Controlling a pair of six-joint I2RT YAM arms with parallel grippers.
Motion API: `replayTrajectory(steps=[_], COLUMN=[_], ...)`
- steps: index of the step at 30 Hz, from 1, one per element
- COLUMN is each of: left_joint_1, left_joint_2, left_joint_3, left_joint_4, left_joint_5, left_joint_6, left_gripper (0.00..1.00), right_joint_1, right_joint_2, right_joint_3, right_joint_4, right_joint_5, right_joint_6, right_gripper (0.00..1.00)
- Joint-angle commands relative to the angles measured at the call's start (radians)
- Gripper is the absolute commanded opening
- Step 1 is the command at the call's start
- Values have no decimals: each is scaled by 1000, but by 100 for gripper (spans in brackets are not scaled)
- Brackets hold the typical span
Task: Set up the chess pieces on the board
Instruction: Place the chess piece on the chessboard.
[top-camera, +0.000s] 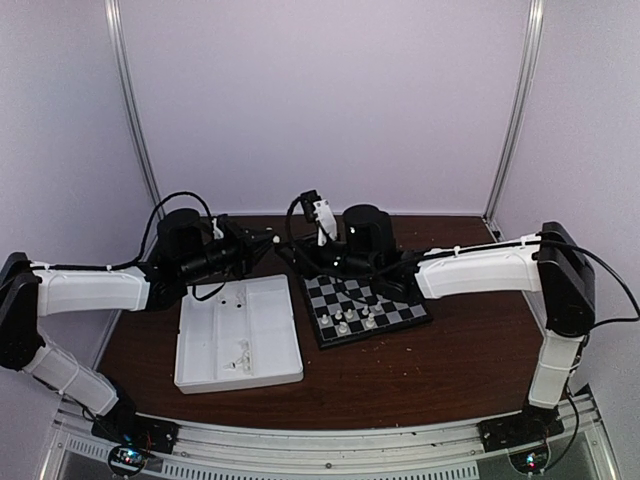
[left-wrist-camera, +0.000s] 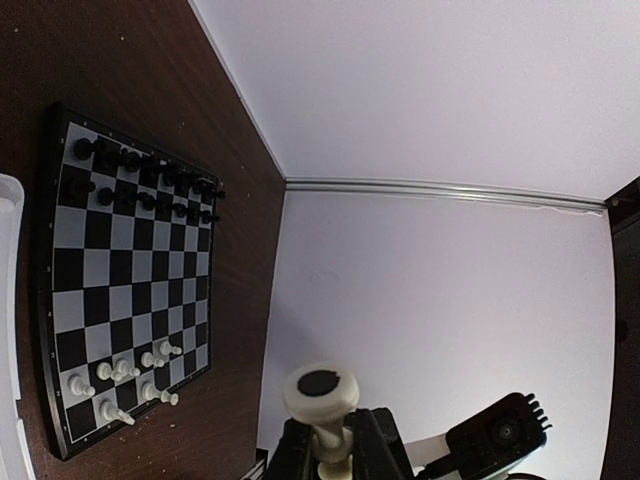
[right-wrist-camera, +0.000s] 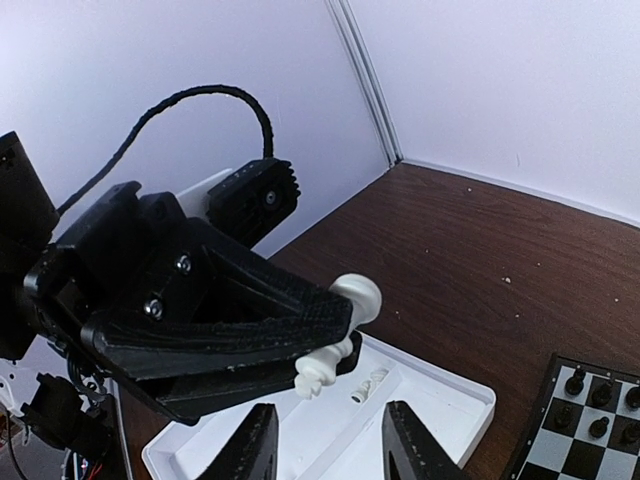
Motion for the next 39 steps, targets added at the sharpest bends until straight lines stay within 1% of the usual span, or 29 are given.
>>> replayTrajectory(steps=[1, 4, 11, 14, 19, 21, 28, 35, 39], left_joint_1=[-1, -2, -2, -2, -3, -3, -3, 0, 21], left_joint_2=[12, 18, 17, 18, 28, 30, 15, -28, -62], left_joint_3=[1, 3, 9, 10, 12, 8, -38, -79, -89], left_joint_4=[61, 62, 53, 50, 51, 52, 63, 30, -31], left_joint_5=[20, 27, 36, 38, 49, 52, 28, -6, -11], left_joint_6=[-1, -4, -2, 1, 1, 1, 0, 36, 70], left_gripper=[11, 11, 11, 12, 12, 12, 15, 42, 63], right_joint_1=[-8, -9, -11, -12, -15, -17, -17, -17, -17], right_joint_2=[30, 42, 70, 75, 77, 74, 71, 61, 49], right_joint_3=[53, 67, 105, 107, 107, 103, 95, 69, 50], right_joint_4=[14, 15, -12, -8, -8, -7, -12, -7, -23], right_joint_5=[-22, -33, -36, -37, -33, -28, -44, -72, -93], right_joint_6=[9, 9, 8, 5, -1, -5, -5, 9, 12], right_gripper=[37, 36, 29, 24, 10, 7, 5, 4, 4])
